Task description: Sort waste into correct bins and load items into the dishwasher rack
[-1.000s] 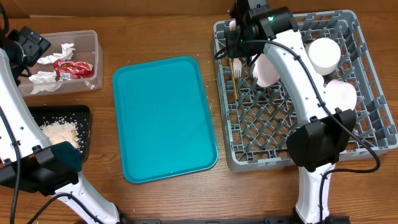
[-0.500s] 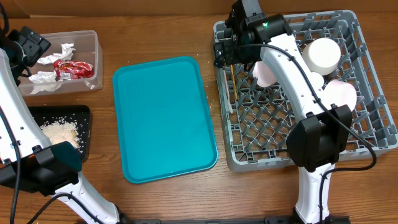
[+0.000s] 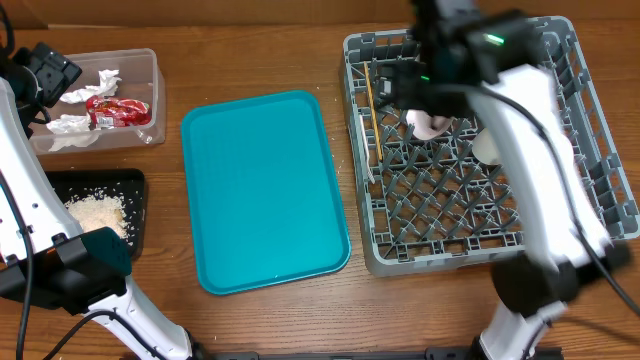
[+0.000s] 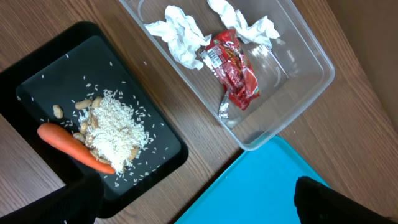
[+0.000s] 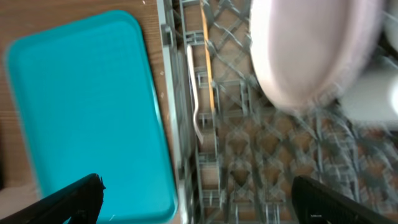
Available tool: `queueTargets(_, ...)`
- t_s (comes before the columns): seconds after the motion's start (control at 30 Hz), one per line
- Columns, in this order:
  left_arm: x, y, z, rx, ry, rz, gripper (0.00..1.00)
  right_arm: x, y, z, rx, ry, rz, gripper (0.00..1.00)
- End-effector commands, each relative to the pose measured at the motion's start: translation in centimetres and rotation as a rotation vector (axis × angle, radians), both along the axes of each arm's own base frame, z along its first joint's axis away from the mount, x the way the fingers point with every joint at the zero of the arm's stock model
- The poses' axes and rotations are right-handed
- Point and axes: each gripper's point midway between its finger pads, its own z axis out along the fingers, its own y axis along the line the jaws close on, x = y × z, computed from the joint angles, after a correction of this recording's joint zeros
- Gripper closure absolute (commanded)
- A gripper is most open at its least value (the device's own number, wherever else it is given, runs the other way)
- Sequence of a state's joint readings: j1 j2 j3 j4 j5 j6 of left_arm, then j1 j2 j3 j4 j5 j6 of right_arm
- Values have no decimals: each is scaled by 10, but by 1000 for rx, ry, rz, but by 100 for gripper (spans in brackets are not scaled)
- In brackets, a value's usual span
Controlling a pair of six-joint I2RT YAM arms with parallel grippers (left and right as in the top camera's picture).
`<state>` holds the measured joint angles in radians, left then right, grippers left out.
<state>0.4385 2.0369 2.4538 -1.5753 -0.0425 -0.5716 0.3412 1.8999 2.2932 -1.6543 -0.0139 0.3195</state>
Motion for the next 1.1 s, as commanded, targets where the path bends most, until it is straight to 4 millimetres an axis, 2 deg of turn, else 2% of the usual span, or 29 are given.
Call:
queueTargets(0.0,2,1,-2,5,5,11,0,-35,-11,53,60,-107,-81,0)
queueTargets(0.17,3,-2,-2,5,5,3,0,-86,-6,70,101,-133,-32,0)
queueTargets(0.43,3,-2,-2,5,5,3,0,-112,-16,98,145,-223,-24,0)
queueTargets(0.57,3,-2,-2,5,5,3,0,-134,-29,121,182,-305,-47,0)
queueTargets(0.7,3,-3,-2,5,5,3,0,-166,-60,151,222,-442,-170,0)
queueTargets(0.77,3,-3,-2,5,5,3,0,-176,-66,158,218,-481,-154,0)
queueTargets(0.83,3,-3,-2,5,5,3,0,-183,-73,160,199,-508,-147,0)
queueTargets(0.93,3,-3,-2,5,5,3,0,-190,-93,151,175,-531,-221,0)
queueTargets(1.07,3,-3,-2,5,5,3,0,-180,-111,131,184,-613,-319,0)
